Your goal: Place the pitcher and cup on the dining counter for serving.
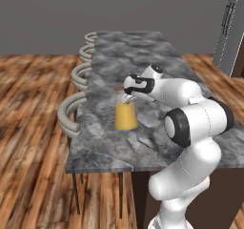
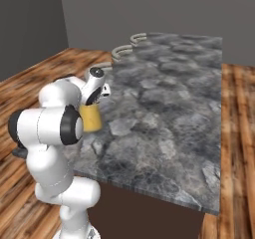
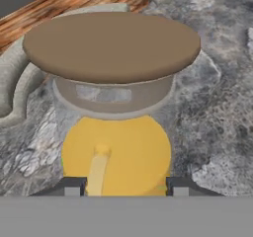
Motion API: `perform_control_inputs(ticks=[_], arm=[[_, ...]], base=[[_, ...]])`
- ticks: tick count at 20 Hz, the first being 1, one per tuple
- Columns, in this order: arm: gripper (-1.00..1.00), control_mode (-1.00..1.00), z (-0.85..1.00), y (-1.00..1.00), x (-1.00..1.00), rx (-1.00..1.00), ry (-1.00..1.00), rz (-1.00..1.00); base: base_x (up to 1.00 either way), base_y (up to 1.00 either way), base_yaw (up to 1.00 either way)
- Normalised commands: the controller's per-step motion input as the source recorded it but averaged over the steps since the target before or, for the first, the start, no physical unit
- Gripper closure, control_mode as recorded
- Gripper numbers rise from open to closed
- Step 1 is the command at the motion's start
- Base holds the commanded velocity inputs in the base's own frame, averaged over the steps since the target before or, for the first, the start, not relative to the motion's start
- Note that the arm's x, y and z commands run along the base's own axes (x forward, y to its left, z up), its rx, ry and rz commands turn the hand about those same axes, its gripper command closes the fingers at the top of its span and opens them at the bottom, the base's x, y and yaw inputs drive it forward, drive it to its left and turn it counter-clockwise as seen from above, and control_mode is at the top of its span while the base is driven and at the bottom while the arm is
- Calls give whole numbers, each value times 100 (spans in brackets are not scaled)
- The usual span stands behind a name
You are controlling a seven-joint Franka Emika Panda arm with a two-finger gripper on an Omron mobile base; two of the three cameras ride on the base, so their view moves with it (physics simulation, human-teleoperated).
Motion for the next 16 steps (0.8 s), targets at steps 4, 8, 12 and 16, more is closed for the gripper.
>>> perform_control_inputs(ticks=[4,8,12,16], arm=[[-100,-100,29,0,-63,0,0,0],[-100,-100,37,0,-82,0,0,-1],[-100,-100,46,0,-99,0,0,-3],[-100,-100,13,0,-95,-2,0,-3]], base=[[0,0,0],[0,0,0],[0,0,0],[0,0,0]])
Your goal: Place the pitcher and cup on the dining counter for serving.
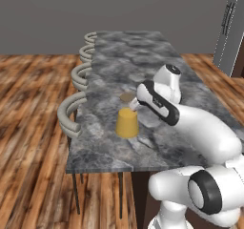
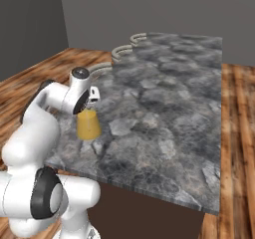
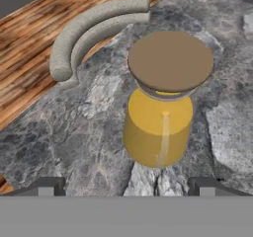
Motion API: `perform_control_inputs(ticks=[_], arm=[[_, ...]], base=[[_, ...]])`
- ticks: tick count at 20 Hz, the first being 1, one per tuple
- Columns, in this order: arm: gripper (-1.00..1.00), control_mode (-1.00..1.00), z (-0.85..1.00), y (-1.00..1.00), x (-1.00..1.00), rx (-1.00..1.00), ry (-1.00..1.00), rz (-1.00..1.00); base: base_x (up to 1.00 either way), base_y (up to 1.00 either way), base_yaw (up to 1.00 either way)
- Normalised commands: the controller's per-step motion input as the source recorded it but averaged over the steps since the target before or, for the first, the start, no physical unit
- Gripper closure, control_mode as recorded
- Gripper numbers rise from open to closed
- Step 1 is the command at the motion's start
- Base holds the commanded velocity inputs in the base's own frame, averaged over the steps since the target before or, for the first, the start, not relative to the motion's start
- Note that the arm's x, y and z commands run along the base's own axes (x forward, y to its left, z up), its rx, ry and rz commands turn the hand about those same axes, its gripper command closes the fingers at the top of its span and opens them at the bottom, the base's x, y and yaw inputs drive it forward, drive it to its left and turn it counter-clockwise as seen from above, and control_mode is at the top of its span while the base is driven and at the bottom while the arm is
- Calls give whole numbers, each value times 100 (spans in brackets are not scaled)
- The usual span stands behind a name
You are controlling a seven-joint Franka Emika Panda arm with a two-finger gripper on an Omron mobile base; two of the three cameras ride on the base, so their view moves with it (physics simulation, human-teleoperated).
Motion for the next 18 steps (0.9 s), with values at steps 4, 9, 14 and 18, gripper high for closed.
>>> perform_control_inputs(ticks=[4,9,14,18], arm=[[-100,-100,10,0,-97,0,0,-7],[-100,-100,41,5,-100,0,0,-17],[-100,-100,66,0,-98,0,0,-19],[-100,-100,73,2,-74,0,0,-9]], base=[[0,0,0],[0,0,0],[0,0,0],[0,0,0]])
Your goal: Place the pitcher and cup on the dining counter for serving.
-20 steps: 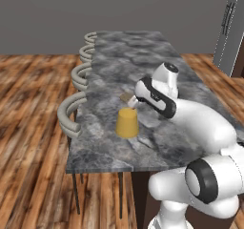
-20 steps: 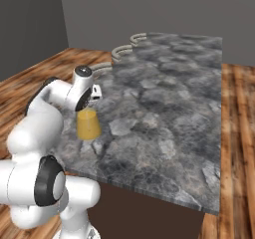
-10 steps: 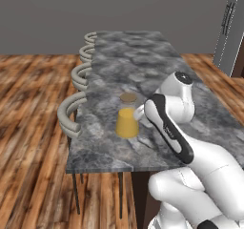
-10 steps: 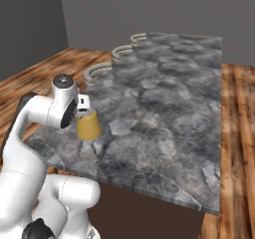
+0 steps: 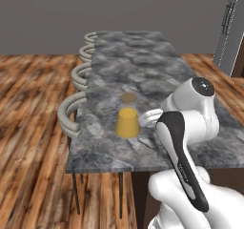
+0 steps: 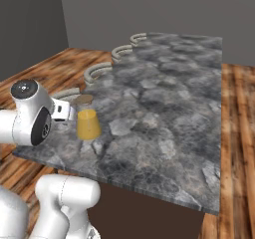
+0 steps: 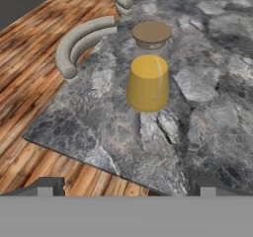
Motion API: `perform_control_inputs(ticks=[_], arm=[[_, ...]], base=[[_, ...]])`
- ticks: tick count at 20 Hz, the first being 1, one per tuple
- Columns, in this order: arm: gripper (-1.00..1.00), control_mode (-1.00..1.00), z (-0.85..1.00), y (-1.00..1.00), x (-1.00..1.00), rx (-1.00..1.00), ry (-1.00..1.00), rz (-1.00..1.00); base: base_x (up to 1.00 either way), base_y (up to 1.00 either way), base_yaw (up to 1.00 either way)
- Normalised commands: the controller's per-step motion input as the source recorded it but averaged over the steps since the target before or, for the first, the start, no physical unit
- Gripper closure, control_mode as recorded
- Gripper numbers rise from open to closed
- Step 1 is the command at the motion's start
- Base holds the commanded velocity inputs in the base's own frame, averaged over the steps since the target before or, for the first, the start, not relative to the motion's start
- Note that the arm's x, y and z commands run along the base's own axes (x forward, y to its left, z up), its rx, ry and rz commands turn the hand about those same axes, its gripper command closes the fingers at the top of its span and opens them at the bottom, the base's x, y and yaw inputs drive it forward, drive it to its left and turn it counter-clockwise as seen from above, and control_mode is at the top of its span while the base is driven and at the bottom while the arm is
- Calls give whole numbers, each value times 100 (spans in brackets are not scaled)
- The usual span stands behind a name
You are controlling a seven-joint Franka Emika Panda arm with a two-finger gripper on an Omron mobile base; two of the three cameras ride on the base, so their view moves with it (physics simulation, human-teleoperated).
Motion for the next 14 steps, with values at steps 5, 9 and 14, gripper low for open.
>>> perform_control_inputs(ticks=[5,9,14], arm=[[-100,-100,29,4,-74,0,-12,1],[-100,100,2,1,-19,0,-8,0],[-100,100,0,0,0,0,0,0]], base=[[0,0,0],[-62,0,-2],[-98,0,-38]])
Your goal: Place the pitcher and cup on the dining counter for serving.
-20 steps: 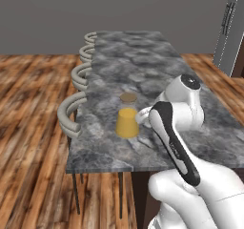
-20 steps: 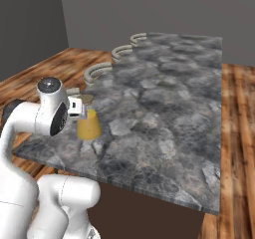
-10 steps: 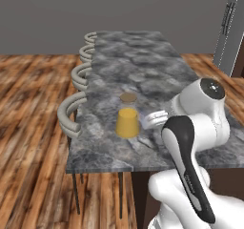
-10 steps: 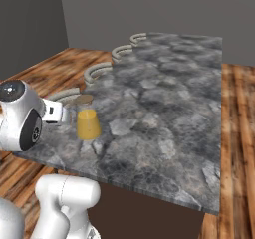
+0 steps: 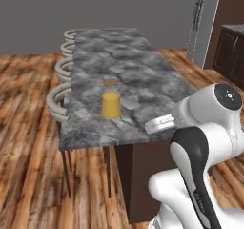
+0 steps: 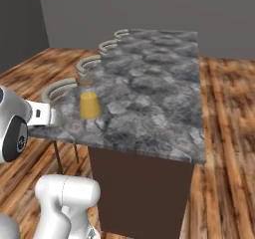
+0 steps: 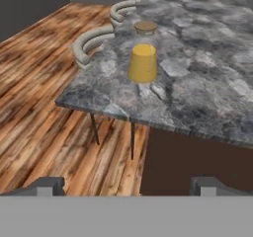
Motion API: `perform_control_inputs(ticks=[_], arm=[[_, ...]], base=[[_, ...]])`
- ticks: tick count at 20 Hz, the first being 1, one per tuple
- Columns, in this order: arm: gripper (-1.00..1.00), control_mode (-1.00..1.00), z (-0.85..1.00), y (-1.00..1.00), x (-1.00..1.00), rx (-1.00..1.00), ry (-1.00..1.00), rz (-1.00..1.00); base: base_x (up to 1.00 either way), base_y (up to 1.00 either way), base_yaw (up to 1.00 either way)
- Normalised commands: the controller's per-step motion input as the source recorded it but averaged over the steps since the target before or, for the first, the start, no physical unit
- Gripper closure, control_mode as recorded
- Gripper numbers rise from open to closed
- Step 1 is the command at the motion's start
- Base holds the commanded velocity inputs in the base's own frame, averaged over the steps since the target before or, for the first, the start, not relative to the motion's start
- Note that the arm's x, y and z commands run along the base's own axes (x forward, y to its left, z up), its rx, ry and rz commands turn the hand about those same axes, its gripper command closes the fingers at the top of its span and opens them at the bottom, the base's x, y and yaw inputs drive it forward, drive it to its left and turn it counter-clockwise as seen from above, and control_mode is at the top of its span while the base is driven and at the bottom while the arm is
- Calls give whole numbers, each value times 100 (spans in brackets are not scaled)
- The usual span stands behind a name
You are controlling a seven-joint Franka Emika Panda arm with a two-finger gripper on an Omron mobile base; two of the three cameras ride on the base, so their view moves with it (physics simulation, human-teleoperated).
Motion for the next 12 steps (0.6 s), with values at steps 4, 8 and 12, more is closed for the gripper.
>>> perform_control_inputs(ticks=[4,8,12], arm=[[-100,100,0,0,0,0,0,0],[-100,100,0,0,0,0,0,0],[-100,100,0,0,0,0,0,0]], base=[[-86,0,-65],[-56,0,-77],[-12,0,-88]])
